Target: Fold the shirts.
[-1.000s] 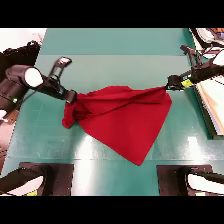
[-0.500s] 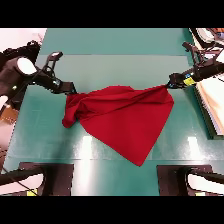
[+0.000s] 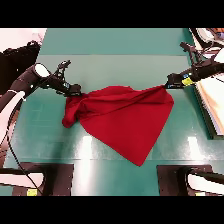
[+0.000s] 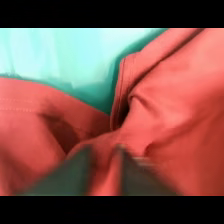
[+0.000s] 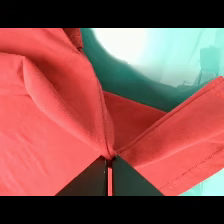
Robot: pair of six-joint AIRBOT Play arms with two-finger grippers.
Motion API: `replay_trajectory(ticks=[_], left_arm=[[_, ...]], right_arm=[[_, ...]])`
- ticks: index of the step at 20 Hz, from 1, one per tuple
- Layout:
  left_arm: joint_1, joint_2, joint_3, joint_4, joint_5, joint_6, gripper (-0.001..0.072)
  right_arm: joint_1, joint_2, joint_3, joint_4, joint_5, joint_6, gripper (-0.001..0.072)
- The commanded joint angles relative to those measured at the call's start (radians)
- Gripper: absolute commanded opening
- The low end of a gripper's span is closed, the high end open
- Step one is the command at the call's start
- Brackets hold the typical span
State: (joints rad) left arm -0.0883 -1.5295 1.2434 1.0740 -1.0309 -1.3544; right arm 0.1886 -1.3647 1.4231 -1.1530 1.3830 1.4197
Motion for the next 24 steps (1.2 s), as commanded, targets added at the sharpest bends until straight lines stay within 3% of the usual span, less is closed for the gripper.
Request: replay_trajectory(ticks=[1, 4, 9, 15, 19, 24], left_arm=[[0.001, -0.007, 0.005, -0.009, 0.011, 0.0, 0.0028], [0.002, 0.062, 0.079, 0.015, -0.007, -0.008, 0.0027], [0.002, 0.38, 0.339, 0.193, -0.017, -0.008, 0.0027], [0.002, 0.707, 0.6, 0.209, -0.017, -0.025, 0.0027], [0.002, 0.793, 0.708, 0.209, -0.028, -0.091, 0.0027], [0.002, 0.779, 0.778, 0.177, -0.087, -0.097, 0.0027]], right_arm=[[0.0, 0.001, 0.002, 0.0, -0.004, 0.0, 0.0021], [-0.013, 0.033, 0.014, -0.001, -0.011, -0.011, 0.0021], [-0.079, 0.179, 0.246, -0.001, -0.03, -0.015, 0.0021], [-0.153, 0.363, 0.526, -0.001, -0.048, -0.034, 0.0021], [-0.225, 0.457, 0.615, -0.001, -0.045, -0.034, 0.002], [-0.345, 0.494, 0.625, 0.004, -0.04, -0.033, 0.002]])
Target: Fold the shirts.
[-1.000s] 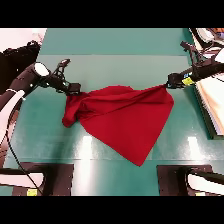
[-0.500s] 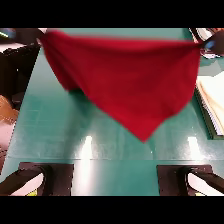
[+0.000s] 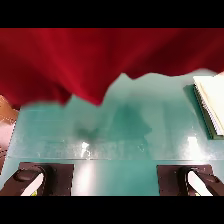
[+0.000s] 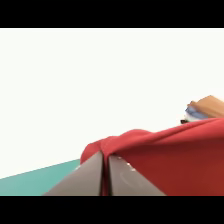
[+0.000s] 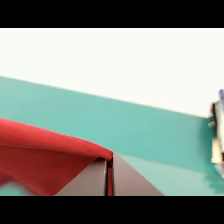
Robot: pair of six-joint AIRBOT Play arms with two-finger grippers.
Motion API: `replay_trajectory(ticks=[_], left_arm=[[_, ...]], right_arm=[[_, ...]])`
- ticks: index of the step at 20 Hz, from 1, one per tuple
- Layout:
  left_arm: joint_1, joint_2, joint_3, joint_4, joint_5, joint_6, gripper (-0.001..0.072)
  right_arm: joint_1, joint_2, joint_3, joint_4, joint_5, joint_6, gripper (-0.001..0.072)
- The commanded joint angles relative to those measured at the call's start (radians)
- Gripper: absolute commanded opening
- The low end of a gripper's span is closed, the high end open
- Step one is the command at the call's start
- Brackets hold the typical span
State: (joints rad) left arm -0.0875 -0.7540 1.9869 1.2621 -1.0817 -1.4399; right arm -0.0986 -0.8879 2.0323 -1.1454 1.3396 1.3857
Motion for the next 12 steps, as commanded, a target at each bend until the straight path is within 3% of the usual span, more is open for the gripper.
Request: replay_trajectory(ticks=[1, 4, 6, 10, 12], left_arm=[[0.001, -0.018, 0.034, -0.011, -0.081, -0.012, 0.0027], [0.001, -0.136, 0.01, -0.016, -0.274, -0.012, 0.0027], [0.001, -0.225, -0.09, -0.016, -0.328, -0.011, 0.0028], [0.001, -0.412, -0.396, -0.044, -0.327, -0.002, 0.0028], [0.001, -0.512, -0.541, -0.043, -0.247, 0.008, 0.0028]], right_arm=[[-0.062, 0.002, 0.016, 0.002, 0.011, 0.001, 0.0021], [0.0, -0.107, 0.014, 0.001, 0.085, 0.002, 0.002], [0.087, -0.214, -0.022, -0.007, 0.109, 0.002, 0.002], [0.209, -0.467, -0.181, -0.035, 0.101, 0.001, 0.002], [0.232, -0.604, -0.24, -0.035, 0.043, 0.0, 0.002]])
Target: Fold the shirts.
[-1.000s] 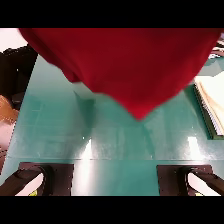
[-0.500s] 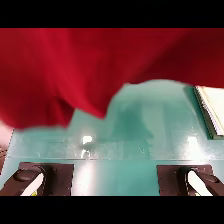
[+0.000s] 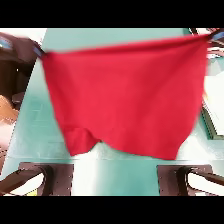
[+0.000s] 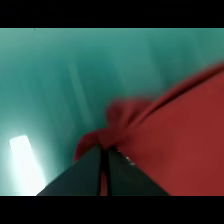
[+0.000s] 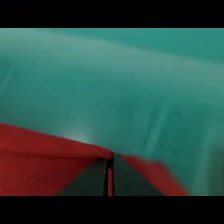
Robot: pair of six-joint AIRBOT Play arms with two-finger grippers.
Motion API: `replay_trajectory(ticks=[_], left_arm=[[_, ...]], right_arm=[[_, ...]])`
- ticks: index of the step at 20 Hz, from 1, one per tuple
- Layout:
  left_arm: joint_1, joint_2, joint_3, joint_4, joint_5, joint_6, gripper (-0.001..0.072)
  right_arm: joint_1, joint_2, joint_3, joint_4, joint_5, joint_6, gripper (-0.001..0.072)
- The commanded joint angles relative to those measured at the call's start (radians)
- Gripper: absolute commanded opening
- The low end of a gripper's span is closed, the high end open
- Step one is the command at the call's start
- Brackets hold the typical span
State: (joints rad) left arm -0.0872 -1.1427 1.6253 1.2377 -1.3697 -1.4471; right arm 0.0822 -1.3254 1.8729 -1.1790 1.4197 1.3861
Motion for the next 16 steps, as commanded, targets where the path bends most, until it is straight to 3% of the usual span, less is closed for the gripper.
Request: replay_trajectory(ticks=[1, 4, 7, 8, 9, 10, 11, 14, 16], left_arm=[[0.0, -0.169, -0.237, -0.019, 0.109, 0.016, 0.0028], [0.0, -0.312, -0.286, -0.015, 0.33, 0.069, 0.0029], [0.0, -0.375, -0.284, -0.014, 0.505, 0.061, 0.0031], [0.001, -0.377, -0.284, -0.013, 0.528, 0.059, 0.0129], [0.001, -0.377, -0.277, -0.013, 0.527, 0.055, 0.0399], [0.008, -0.375, -0.262, -0.008, 0.495, 0.055, 0.0517], [0.027, -0.373, -0.238, -0.008, 0.426, 0.056, 0.0516], [0.129, -0.362, -0.179, -0.012, 0.145, 0.061, 0.0517], [0.204, -0.326, -0.224, -0.019, 0.067, 0.068, 0.0517]], right_arm=[[0.058, -0.232, -0.096, -0.002, -0.082, 0.0, 0.002], [0.057, -0.385, -0.075, 0.008, -0.171, 0.0, 0.002], [0.057, -0.489, 0.018, 0.008, -0.156, 0.0, 0.0022], [0.057, -0.515, 0.057, 0.009, -0.148, 0.001, 0.0027], [0.057, -0.531, 0.092, 0.009, -0.131, 0.001, 0.0152], [0.057, -0.535, 0.116, 0.01, -0.116, 0.002, 0.0308], [0.057, -0.534, 0.137, 0.01, -0.087, 0.002, 0.0337], [0.031, -0.47, 0.119, 0.021, 0.042, -0.019, 0.0336], [-0.009, -0.383, 0.008, 0.108, 0.067, -0.043, 0.0336]])
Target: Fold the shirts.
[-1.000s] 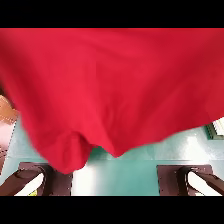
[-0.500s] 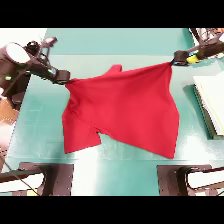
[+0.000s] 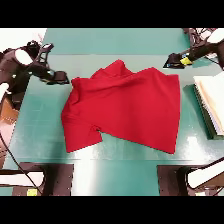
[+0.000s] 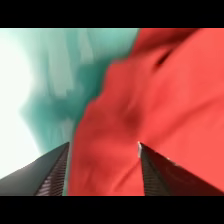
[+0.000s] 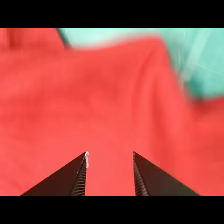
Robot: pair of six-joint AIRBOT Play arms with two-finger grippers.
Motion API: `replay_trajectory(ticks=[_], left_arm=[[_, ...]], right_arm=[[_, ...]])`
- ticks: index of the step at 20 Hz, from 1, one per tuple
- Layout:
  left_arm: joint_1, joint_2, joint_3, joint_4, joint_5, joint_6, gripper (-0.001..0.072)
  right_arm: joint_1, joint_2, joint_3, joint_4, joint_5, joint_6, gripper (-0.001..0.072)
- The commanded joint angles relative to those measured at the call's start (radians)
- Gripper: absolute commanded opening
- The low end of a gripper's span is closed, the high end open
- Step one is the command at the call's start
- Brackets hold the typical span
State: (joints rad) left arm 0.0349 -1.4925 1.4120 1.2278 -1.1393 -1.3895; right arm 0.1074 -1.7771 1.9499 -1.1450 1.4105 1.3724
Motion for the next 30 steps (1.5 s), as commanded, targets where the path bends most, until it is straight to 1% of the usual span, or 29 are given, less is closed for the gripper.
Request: replay_trajectory(ticks=[1, 4, 6, 8, 10, 14, 16, 17, 19, 20, 21, 23, 25, 27, 30], left_arm=[[0.113, 0.05, -0.057, -0.024, -0.166, 0.011, 0.0517], [0.148, 0.114, -0.225, -0.064, -0.154, 0.046, 0.0517], [0.148, 0.127, -0.336, -0.069, -0.122, 0.055, 0.0517], [0.148, 0.127, -0.429, -0.093, -0.063, 0.055, 0.0517], [0.148, 0.127, -0.478, -0.109, -0.027, 0.054, 0.0517], [0.147, 0.127, -0.517, -0.137, -0.002, 0.054, 0.0516], [0.135, 0.126, -0.52, -0.137, 0.014, 0.053, 0.0516], [0.122, 0.126, -0.52, -0.14, 0.017, 0.053, 0.0505], [0.093, 0.127, -0.519, -0.143, 0.026, 0.052, 0.0242], [0.086, 0.127, -0.515, -0.153, 0.028, 0.052, 0.0142], [0.086, 0.137, -0.51, -0.169, 0.031, 0.053, 0.0027], [0.086, 0.173, -0.49, -0.171, 0.031, 0.054, 0.0027], [0.086, 0.232, -0.478, -0.172, 0.03, 0.055, 0.0028], [0.086, 0.278, -0.478, -0.172, 0.029, 0.063, 0.0028], [0.086, 0.292, -0.479, -0.174, 0.012, 0.063, 0.0028]], right_arm=[[-0.06, 0.114, -0.139, 0.136, 0.084, -0.039, 0.0336], [-0.119, 0.236, -0.341, 0.262, 0.082, -0.06, 0.0336], [-0.135, 0.301, -0.447, 0.273, 0.077, -0.067, 0.0336], [-0.148, 0.356, -0.534, 0.274, 0.058, -0.075, 0.0336], [-0.147, 0.402, -0.607, 0.274, 0.026, -0.076, 0.0336], [-0.147, 0.469, -0.71, 0.272, -0.023, -0.076, 0.0336], [-0.147, 0.482, -0.728, 0.271, -0.023, -0.076, 0.0336], [-0.147, 0.482, -0.729, 0.271, -0.019, -0.076, 0.0337], [-0.147, 0.482, -0.729, 0.247, -0.009, -0.076, 0.0336], [-0.147, 0.482, -0.729, 0.221, 0.006, -0.075, 0.0336], [-0.147, 0.482, -0.73, 0.179, 0.032, -0.069, 0.0336], [-0.147, 0.498, -0.769, 0.079, 0.076, -0.045, 0.0335], [-0.161, 0.549, -0.876, 0.013, 0.072, -0.03, 0.0336], [-0.207, 0.616, -1.014, 0.011, 0.071, -0.002, 0.0336], [-0.284, 0.708, -1.216, 0.006, 0.09, -0.002, 0.0346]])
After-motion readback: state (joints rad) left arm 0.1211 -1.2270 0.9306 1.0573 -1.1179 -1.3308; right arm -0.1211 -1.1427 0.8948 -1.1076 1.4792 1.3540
